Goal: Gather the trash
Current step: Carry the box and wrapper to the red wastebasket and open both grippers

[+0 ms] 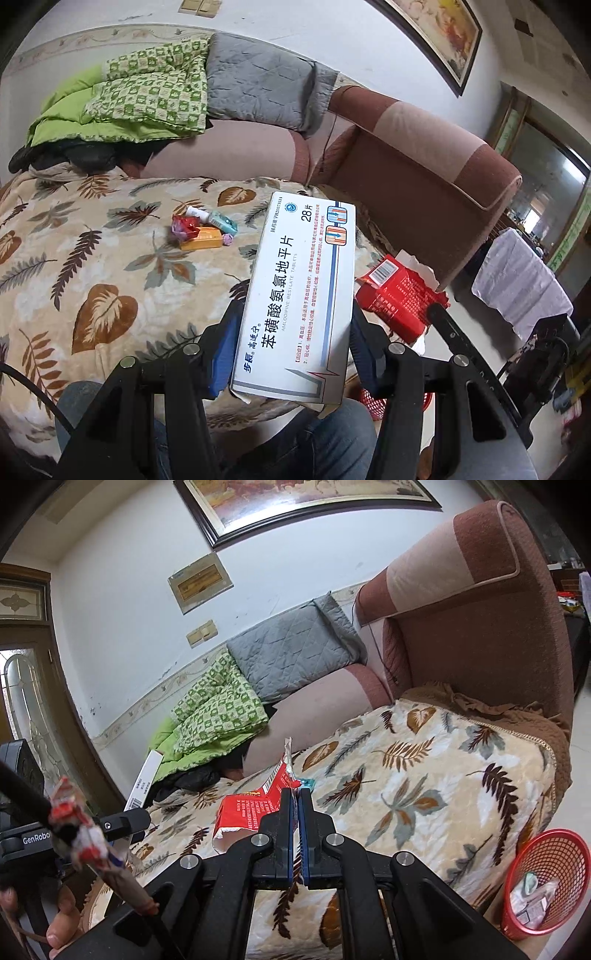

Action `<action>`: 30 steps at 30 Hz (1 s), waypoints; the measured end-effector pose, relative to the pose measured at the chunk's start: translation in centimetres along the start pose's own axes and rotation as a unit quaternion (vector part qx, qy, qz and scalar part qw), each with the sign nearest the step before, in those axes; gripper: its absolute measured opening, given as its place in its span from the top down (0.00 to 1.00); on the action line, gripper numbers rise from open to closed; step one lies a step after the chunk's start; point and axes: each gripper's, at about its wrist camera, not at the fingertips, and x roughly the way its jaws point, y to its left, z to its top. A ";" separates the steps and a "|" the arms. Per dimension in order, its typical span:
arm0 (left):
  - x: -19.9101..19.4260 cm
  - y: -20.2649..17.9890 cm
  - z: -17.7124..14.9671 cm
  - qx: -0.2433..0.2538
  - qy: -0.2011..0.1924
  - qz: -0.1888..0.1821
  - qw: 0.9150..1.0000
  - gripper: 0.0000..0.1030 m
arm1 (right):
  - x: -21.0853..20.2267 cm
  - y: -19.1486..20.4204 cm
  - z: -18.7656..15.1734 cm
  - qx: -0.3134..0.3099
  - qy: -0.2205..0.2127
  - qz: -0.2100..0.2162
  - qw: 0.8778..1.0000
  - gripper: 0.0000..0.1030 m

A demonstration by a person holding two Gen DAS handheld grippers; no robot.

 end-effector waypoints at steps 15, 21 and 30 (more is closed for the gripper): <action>0.7 -4.0 -0.3 0.031 0.011 -0.028 0.999 0.48 | -5.2 -3.8 1.1 0.022 -0.045 -0.042 0.998 0.97; 1.7 -7.0 -0.6 0.053 0.024 -0.054 0.997 0.48 | -7.7 -6.2 1.6 0.031 -0.061 -0.076 0.995 0.97; 3.7 -11.4 -1.3 0.085 0.048 -0.095 0.991 0.48 | -11.9 -9.9 2.0 0.048 -0.086 -0.141 0.985 0.97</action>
